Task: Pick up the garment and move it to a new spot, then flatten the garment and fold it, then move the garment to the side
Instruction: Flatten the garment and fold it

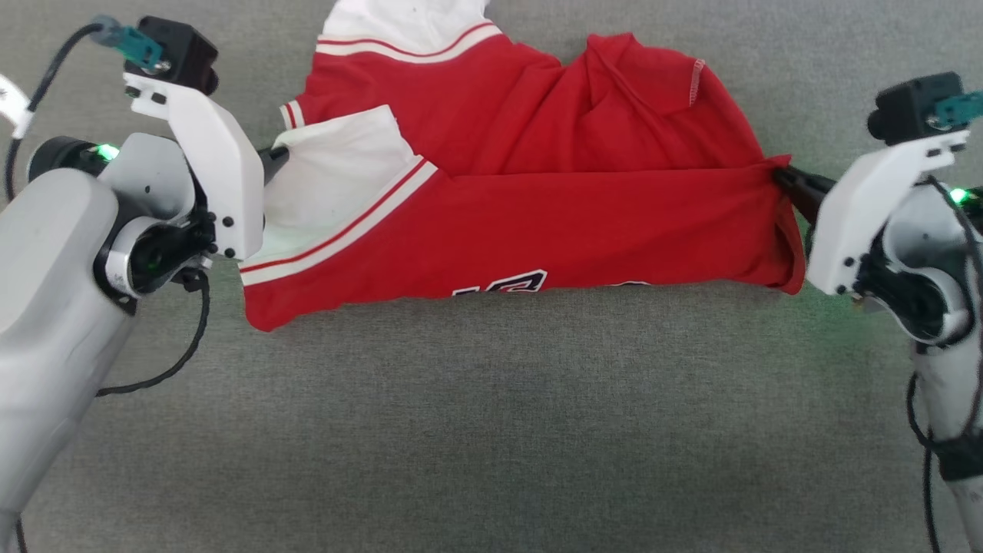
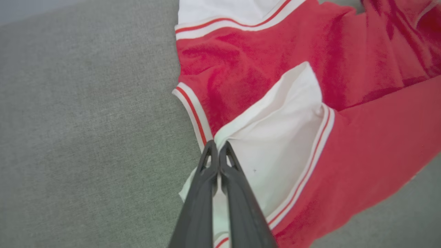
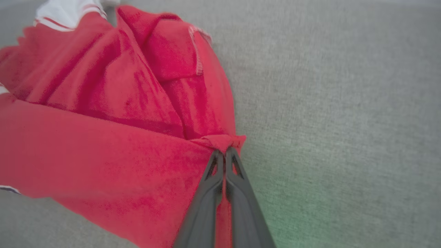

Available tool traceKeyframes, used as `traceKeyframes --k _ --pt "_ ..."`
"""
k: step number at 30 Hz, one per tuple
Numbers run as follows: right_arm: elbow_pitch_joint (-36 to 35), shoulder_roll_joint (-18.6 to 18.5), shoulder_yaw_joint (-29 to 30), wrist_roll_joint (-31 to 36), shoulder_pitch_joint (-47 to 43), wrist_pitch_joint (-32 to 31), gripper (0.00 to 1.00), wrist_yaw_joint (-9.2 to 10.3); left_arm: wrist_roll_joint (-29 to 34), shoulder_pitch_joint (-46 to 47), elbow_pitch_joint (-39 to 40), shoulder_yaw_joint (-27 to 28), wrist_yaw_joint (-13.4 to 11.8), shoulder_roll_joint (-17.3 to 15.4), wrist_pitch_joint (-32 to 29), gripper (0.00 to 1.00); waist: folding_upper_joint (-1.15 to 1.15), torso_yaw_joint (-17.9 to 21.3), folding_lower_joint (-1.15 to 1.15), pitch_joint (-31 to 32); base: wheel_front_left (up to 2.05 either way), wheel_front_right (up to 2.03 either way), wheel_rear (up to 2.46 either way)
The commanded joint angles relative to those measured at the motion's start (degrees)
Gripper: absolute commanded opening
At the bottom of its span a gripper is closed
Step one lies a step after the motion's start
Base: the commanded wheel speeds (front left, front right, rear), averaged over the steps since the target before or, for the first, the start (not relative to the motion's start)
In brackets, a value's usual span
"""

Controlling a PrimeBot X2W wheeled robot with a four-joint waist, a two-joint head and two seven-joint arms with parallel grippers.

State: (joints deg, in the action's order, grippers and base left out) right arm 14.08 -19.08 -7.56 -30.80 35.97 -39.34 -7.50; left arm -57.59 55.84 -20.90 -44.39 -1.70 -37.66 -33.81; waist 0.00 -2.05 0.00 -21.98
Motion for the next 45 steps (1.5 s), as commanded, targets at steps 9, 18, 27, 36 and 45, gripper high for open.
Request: traceKeyframes --k 9,18,27,36,45 --pt "13.6 0.9 -7.8 -1.8 8.2 -1.5 0.08 0.01 -1.9 4.6 -19.4 -2.1 4.1 6.5 -4.3 0.12 0.00 1.5 0.00 -2.4 0.00 0.00 0.00" --pt "17.2 -0.4 -10.6 -4.4 12.0 1.4 1.00 0.02 -1.7 7.9 -23.3 -2.2 6.2 7.7 -3.6 1.00 0.00 1.1 0.00 -1.6 0.00 0.00 0.00" --pt "11.4 -2.4 -7.4 -5.5 7.8 10.5 1.00 0.01 -2.9 4.6 -13.8 -1.3 2.0 2.6 -6.6 1.00 0.00 0.0 0.00 0.3 0.00 0.00 0.00" --pt "1.6 -2.3 -0.2 -2.0 0.5 20.3 1.00 0.02 -5.3 -5.6 6.4 -0.7 -7.6 -5.8 -11.3 1.00 0.00 -0.3 0.00 1.9 0.00 0.00 0.00" --pt "-8.2 2.5 8.1 3.1 -6.9 23.6 1.00 0.01 -7.3 -14.2 15.6 0.3 -14.2 -10.0 -10.0 1.00 0.00 1.3 0.00 2.3 0.00 0.00 0.00"
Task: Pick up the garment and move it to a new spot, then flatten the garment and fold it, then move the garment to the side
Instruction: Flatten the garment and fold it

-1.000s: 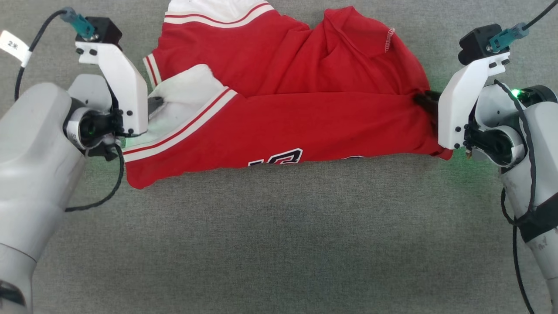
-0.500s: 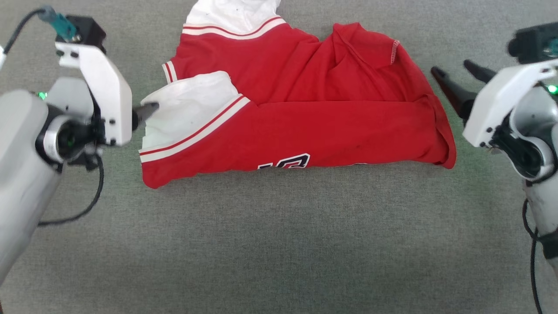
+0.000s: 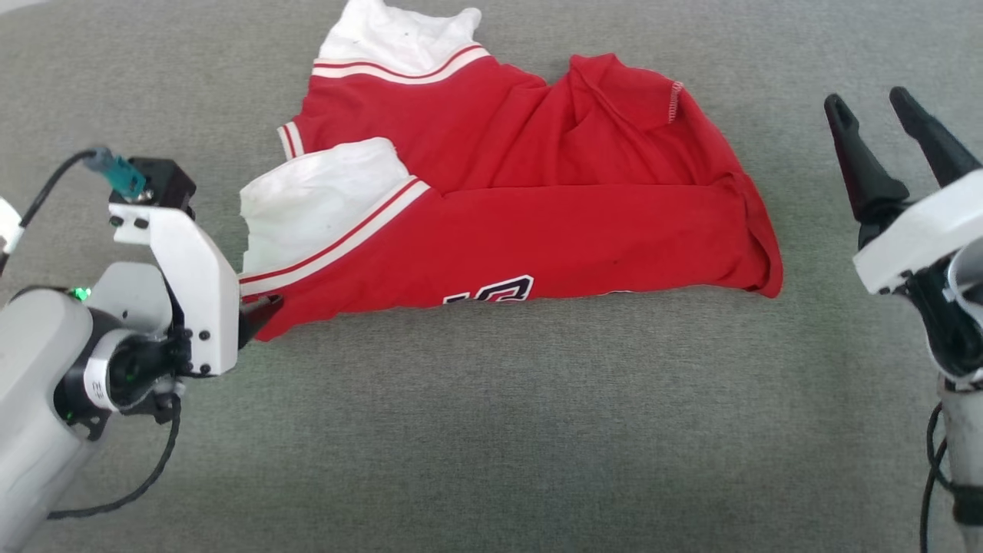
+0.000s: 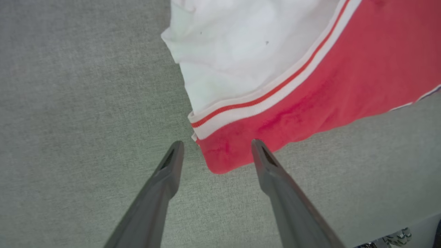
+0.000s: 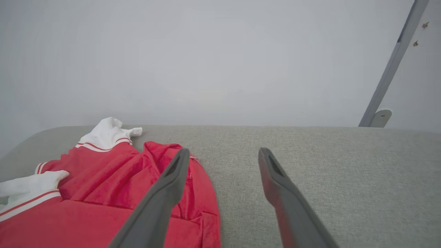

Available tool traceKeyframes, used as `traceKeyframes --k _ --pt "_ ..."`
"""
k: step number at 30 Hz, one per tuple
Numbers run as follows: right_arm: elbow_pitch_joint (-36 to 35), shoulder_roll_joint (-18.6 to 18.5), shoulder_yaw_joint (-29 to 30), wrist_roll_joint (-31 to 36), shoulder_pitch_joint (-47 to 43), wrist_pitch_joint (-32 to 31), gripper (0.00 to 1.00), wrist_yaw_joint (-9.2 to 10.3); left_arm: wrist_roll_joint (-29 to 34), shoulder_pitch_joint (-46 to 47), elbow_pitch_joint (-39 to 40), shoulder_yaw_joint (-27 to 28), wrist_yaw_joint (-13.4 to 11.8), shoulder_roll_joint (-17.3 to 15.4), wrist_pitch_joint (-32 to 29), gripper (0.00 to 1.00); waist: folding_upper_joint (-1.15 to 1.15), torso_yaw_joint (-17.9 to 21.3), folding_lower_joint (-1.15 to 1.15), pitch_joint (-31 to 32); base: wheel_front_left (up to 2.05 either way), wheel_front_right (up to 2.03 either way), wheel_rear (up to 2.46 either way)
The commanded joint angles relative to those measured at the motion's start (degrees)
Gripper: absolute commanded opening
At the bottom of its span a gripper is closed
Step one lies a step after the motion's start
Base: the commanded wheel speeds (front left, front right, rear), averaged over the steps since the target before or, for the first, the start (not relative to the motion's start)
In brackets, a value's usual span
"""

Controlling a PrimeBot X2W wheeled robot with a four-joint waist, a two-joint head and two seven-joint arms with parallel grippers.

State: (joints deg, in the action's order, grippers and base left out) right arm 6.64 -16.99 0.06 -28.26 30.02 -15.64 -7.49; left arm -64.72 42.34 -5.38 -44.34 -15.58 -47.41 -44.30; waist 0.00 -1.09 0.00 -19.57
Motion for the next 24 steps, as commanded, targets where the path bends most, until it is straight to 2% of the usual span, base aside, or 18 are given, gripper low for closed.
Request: traceKeyframes --k 1,9,17,18,19,20,21,24 --pt "-1.8 1.2 1.3 0.8 -1.9 -0.5 1.00 0.00 -0.2 -1.3 -0.3 0.4 -0.6 -0.4 1.1 1.00 0.00 0.7 0.00 -0.1 0.00 0.00 0.00" --pt "-9.0 5.6 4.7 1.9 -8.3 -4.9 1.00 0.00 0.4 -2.9 -7.5 0.6 -0.6 0.3 4.3 1.00 0.00 3.0 0.00 -1.1 0.00 0.00 0.00" --pt "-13.0 7.0 4.8 0.8 -13.7 -12.4 1.00 0.00 -1.6 -3.6 -16.1 -0.2 1.9 5.0 5.1 1.00 0.00 3.9 0.00 -1.2 0.00 0.00 0.00" --pt "-13.2 6.9 4.5 0.5 -14.3 -14.0 1.00 0.00 -1.3 -3.8 -16.7 -0.8 2.4 5.5 4.7 0.79 0.00 3.9 0.00 -1.1 0.00 0.00 0.00" --pt "-13.2 6.9 4.5 0.5 -14.3 -14.0 1.00 0.00 -1.3 -3.8 -16.7 -0.8 2.4 5.5 4.7 0.79 0.00 3.9 0.00 -1.1 0.00 0.00 0.00" --pt "-13.4 6.7 4.5 0.3 -14.8 -15.5 1.00 0.00 -1.0 -3.9 -17.2 -1.4 3.0 5.8 4.4 0.07 0.00 3.9 0.00 -1.1 0.00 0.00 0.00" --pt "-13.5 6.6 4.7 0.1 -15.3 -17.0 1.00 0.00 -1.2 -4.1 -17.7 -1.7 3.5 6.3 4.2 0.00 0.00 3.8 0.00 -1.0 0.00 0.00 0.00" --pt "-13.8 6.7 4.8 -0.5 -16.5 -21.6 1.00 0.00 -1.3 -3.9 -18.7 -2.3 4.4 7.1 3.9 0.00 0.00 3.2 0.00 -0.8 0.00 0.00 0.00"
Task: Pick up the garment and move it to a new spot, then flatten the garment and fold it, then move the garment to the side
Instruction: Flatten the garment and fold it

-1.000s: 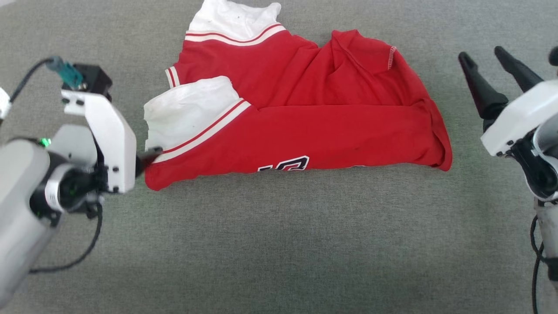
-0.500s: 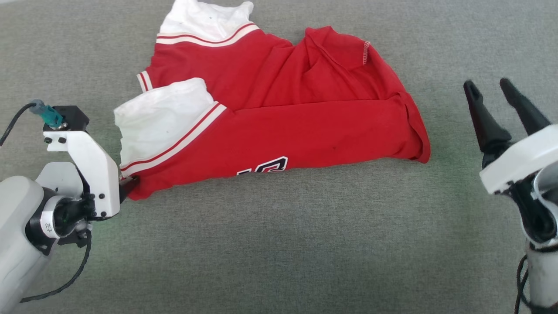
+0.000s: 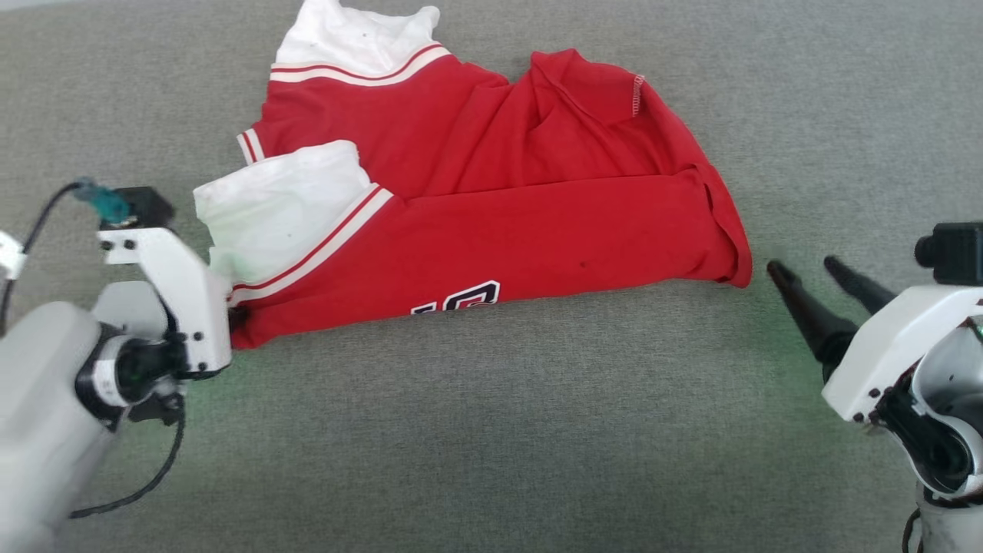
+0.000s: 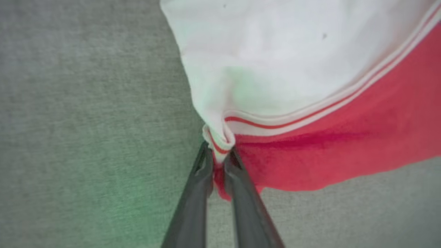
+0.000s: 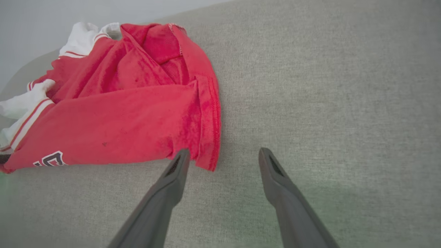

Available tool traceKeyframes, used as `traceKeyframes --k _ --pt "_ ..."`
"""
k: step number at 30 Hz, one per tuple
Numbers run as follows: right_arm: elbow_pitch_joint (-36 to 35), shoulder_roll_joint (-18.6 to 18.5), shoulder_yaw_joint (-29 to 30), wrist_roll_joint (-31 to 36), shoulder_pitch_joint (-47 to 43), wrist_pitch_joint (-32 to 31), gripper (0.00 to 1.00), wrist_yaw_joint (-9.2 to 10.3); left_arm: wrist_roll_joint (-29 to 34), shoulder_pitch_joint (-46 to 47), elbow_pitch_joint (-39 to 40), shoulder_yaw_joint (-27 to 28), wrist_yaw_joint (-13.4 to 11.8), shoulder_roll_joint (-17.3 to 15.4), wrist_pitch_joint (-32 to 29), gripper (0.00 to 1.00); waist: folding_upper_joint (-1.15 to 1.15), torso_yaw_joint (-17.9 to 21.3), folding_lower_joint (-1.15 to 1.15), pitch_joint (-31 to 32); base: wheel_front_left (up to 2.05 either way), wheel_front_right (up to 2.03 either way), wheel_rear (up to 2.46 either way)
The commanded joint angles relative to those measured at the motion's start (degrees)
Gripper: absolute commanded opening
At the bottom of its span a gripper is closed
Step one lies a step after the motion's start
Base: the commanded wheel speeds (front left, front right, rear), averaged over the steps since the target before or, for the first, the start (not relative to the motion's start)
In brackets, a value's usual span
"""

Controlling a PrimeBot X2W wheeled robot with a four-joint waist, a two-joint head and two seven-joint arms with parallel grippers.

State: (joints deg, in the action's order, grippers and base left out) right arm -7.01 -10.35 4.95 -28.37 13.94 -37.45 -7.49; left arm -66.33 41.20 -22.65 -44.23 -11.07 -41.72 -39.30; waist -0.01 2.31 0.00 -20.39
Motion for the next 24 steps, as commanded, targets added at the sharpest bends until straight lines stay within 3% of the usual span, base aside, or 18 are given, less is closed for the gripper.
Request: traceKeyframes --k 1,12,23,24 --pt "-0.2 0.4 0.0 -0.6 -0.4 -1.2 1.00 0.00 0.3 -2.6 -1.6 -2.5 0.3 1.6 -1.1 0.00 0.01 -0.4 0.00 0.1 0.00 0.00 0.00" --pt "4.6 -0.2 -0.5 1.7 6.2 -12.0 1.00 0.00 1.0 -0.4 -2.4 -3.2 1.9 4.5 -0.5 0.00 0.01 -3.0 0.00 -0.6 0.00 0.00 0.00" --pt "19.7 -1.7 -5.9 2.7 13.4 -18.8 1.00 0.00 0.8 1.5 -2.7 -3.2 3.0 6.8 0.6 0.00 0.01 -5.4 0.00 -1.7 0.00 0.00 0.00" --pt "21.0 -2.1 -6.7 2.6 14.0 -19.0 0.95 0.00 0.7 1.6 -2.7 -3.1 3.1 7.0 0.8 0.00 0.01 -5.5 0.00 -1.7 0.00 0.00 0.00"
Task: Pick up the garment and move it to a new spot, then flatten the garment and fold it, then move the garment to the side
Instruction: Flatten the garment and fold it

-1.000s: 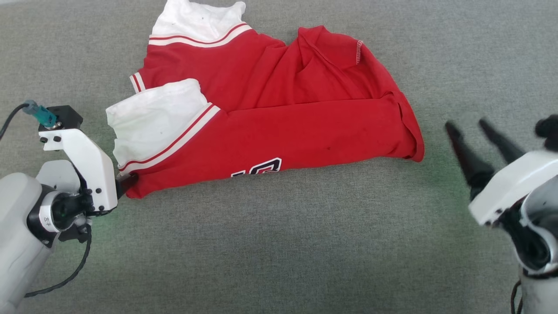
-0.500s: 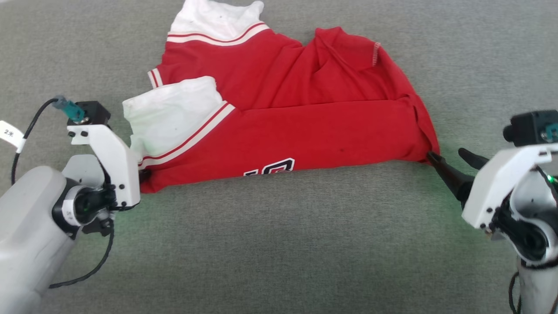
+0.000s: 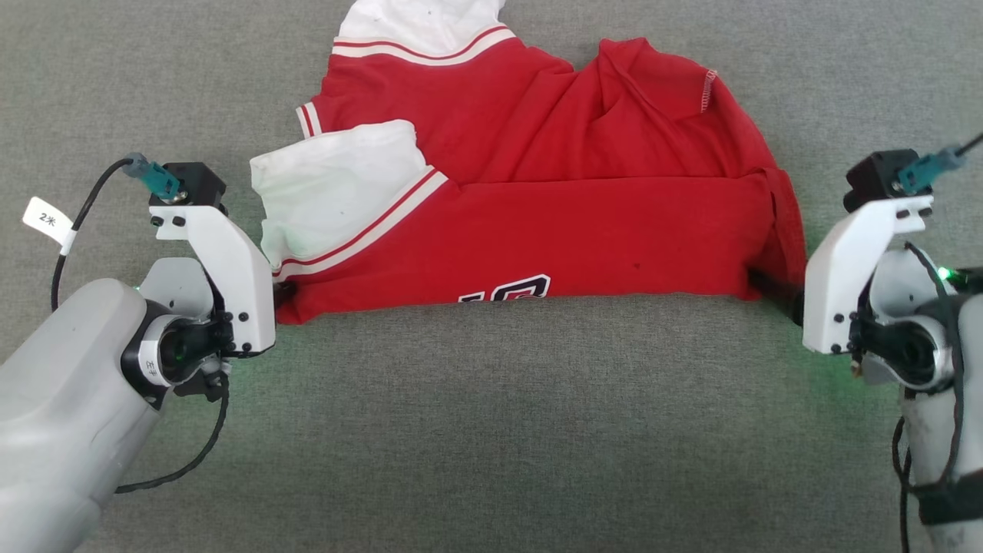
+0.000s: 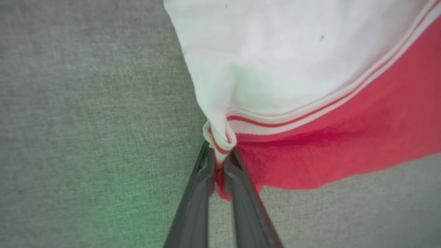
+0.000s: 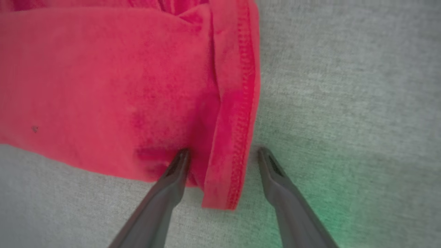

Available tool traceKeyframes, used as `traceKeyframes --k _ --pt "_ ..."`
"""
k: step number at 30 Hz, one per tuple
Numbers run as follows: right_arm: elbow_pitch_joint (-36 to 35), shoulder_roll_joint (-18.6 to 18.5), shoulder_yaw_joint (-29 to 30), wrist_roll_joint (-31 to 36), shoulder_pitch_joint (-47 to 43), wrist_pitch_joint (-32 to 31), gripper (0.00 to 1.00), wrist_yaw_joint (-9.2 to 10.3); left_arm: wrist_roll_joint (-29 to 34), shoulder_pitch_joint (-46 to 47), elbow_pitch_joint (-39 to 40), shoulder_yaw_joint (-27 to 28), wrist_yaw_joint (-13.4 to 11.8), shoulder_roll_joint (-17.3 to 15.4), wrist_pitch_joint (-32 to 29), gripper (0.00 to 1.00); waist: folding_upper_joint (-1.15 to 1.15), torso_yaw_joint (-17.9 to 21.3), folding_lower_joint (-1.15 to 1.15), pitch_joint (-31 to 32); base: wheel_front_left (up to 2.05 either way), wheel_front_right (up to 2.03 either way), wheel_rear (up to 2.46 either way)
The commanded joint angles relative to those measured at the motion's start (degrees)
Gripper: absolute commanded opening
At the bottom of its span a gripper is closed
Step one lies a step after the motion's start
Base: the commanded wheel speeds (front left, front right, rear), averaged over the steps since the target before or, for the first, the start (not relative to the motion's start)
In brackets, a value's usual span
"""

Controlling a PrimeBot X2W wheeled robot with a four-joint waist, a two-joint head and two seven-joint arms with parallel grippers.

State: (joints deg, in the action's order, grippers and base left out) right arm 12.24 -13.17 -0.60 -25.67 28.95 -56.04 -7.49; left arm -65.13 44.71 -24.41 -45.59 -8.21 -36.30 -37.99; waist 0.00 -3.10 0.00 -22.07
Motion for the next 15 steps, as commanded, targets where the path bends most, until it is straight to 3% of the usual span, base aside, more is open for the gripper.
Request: traceKeyframes --k 1,2,8,15 --pt "2.9 0.4 -1.8 -0.2 -0.5 -0.7 0.43 0.00 -0.6 -1.8 -1.1 -1.7 0.3 1.7 -0.5 0.00 0.00 -0.2 0.00 -0.1 0.00 0.00 0.00" --pt "3.9 0.1 -2.6 -0.9 0.0 -0.9 0.00 0.00 -0.6 -1.7 -1.2 -1.6 0.4 1.8 -0.4 0.00 0.00 -0.2 0.00 -0.1 0.00 0.00 0.00" --pt "6.0 -2.3 -4.3 -3.9 2.5 -0.3 0.00 0.00 -1.1 -1.7 -1.3 -1.0 0.6 1.7 0.3 0.00 0.00 -0.6 0.00 0.2 0.00 0.00 0.00" --pt "3.1 -6.1 -3.6 -7.6 2.2 -1.6 0.00 0.01 -1.8 -2.4 0.8 0.7 0.1 -0.8 0.7 0.00 0.00 -0.6 0.00 1.4 0.00 0.00 0.00"
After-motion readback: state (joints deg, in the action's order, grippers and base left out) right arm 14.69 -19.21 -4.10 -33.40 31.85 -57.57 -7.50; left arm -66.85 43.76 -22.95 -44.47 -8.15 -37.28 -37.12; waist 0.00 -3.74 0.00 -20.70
